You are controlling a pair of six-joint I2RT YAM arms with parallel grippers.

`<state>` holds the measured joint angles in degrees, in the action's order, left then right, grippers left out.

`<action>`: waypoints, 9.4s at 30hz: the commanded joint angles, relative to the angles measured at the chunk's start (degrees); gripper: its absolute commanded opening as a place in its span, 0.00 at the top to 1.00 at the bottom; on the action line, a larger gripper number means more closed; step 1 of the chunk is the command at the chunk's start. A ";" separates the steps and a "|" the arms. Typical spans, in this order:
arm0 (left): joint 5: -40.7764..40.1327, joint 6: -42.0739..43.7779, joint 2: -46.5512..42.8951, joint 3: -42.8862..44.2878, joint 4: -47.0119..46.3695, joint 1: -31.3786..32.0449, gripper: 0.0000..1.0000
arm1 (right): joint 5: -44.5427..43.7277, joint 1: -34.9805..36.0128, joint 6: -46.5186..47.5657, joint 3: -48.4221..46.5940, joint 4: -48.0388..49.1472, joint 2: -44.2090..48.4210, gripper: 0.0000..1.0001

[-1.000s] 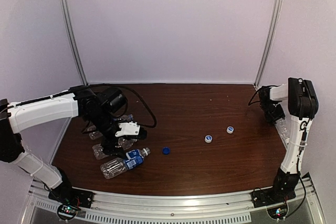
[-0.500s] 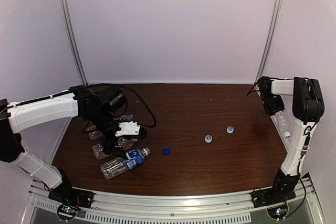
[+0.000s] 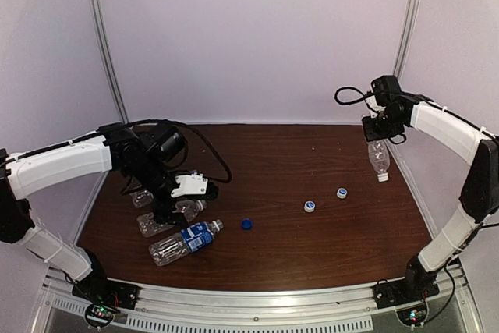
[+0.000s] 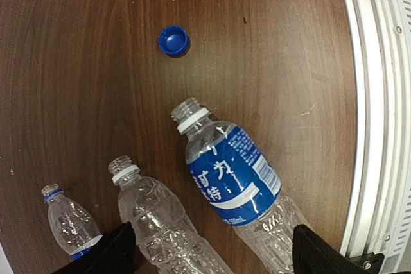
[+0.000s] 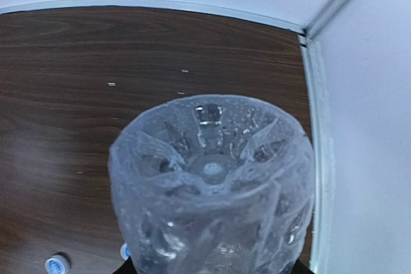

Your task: Unscrew the bottle caps

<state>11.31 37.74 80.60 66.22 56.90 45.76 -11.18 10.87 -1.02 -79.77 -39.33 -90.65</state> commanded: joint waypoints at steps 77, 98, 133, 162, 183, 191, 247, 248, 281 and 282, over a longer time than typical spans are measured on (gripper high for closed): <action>-0.01 1.82 -3.56 4.21 -4.20 0.37 0.13 | 13.74 46.27 -36.26 24.00 0.55 7.82 0.00; 0.01 1.92 -4.53 2.97 -4.18 0.38 0.13 | 10.29 59.48 -40.20 24.55 3.09 -1.39 0.00; -0.14 2.13 -5.02 2.99 -4.17 0.38 0.14 | 6.62 58.60 -36.29 24.51 3.54 0.77 0.49; -27.08 49.88 -17.83 -15.71 -53.15 16.18 0.03 | 38.07 52.93 -22.05 -3.06 1.82 2.35 0.57; -24.09 47.60 -16.46 -15.73 -46.03 18.29 0.28 | 39.56 54.63 -18.71 -8.80 3.00 -1.33 0.56; -24.96 47.19 -16.49 -15.68 -45.02 18.71 0.51 | 38.53 54.59 -18.23 -8.48 4.04 -1.04 0.51; -4.28 -4.69 -10.86 6.03 -16.02 -1.22 0.60 | 24.08 49.08 -22.79 -14.70 12.29 3.04 0.39; -4.42 -4.61 -10.82 6.11 -16.00 -1.21 0.60 | 23.81 49.07 -22.65 -14.57 12.11 2.95 0.39; 7.90 -1.45 -9.92 8.21 -9.09 -1.15 0.63 | 27.50 50.65 47.06 -13.53 3.91 5.64 1.00; 7.91 -1.37 -9.93 8.15 -9.03 -1.11 0.63 | 26.91 50.71 49.03 -13.22 3.92 6.01 1.00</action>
<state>15.40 37.10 70.48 72.51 48.58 44.47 19.55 61.08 32.10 -92.75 -32.25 -86.32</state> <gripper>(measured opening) 0.435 0.284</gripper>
